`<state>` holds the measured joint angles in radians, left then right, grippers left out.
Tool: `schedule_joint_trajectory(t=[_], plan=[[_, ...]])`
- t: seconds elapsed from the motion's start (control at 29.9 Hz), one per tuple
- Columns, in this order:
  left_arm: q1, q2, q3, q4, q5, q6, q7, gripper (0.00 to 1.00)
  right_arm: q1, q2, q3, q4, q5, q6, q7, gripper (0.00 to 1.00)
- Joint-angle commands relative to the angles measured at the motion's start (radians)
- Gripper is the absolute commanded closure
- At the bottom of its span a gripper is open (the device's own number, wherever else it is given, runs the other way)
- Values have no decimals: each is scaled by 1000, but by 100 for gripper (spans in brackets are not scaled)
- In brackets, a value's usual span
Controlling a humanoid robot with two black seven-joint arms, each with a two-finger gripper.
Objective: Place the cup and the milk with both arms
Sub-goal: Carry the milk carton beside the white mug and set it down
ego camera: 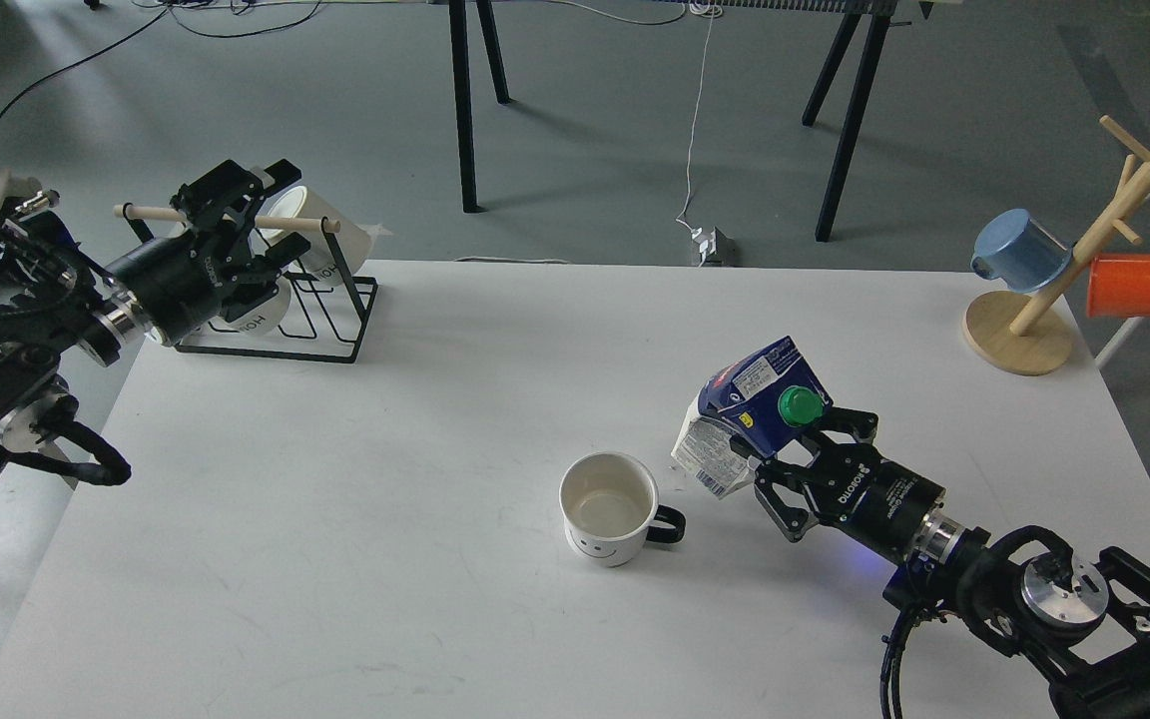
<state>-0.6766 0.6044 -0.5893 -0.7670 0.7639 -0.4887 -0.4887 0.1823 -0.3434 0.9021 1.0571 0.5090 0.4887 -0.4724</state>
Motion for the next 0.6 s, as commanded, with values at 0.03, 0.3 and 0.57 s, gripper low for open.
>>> schedule_joint_trajectory(t=[0.03,0.3,0.57], plan=[[0,-2,0,6,0,0,0,1,-30,6,0,3,-12,0,-2,60],[3,-3,0,6,2,0,0,1,-75,1,0,32,-33,0,-2,60],[3,-11,2,8,2,0,0,1,-92,-3,0,34,-33,0,-2,32]])
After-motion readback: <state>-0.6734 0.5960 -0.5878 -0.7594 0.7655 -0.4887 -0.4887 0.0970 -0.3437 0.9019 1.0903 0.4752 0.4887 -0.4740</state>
